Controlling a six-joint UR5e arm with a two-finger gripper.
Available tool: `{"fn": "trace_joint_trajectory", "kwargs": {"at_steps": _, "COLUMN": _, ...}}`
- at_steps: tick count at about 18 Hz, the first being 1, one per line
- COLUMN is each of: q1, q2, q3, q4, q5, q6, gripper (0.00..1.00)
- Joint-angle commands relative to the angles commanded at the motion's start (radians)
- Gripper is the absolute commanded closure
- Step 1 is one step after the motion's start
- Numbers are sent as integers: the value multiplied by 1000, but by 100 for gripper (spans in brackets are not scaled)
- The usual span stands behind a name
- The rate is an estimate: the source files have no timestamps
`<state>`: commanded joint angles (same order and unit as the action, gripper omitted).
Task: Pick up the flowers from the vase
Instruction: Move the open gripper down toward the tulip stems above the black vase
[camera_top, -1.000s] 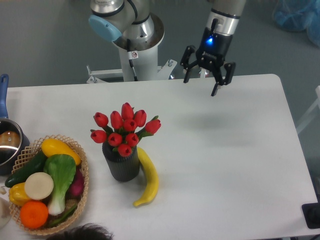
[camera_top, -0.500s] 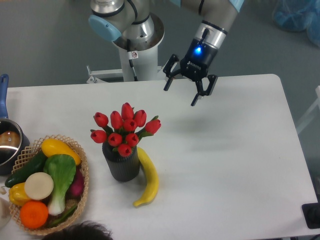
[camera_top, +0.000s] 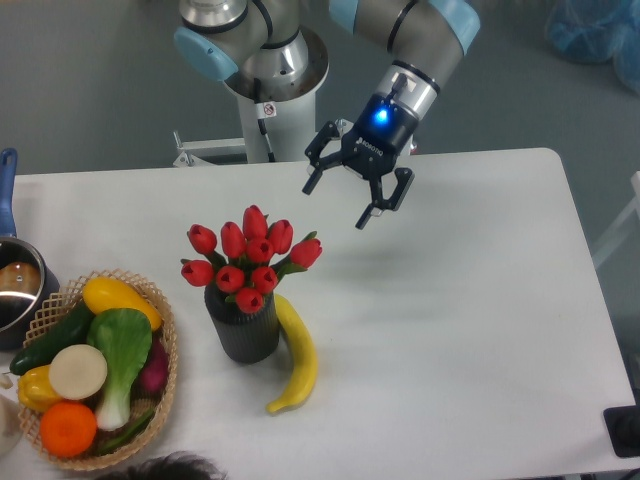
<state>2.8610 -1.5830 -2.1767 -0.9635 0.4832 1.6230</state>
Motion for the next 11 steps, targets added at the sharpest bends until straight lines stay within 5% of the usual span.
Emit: {"fn": "trace_joint_trajectory", "kwargs": {"at_steps": 11, "q1": -89, "q2": -54, "q3": 38, "q4": -3, "q5": -6, "q6": -8, "gripper": 0}}
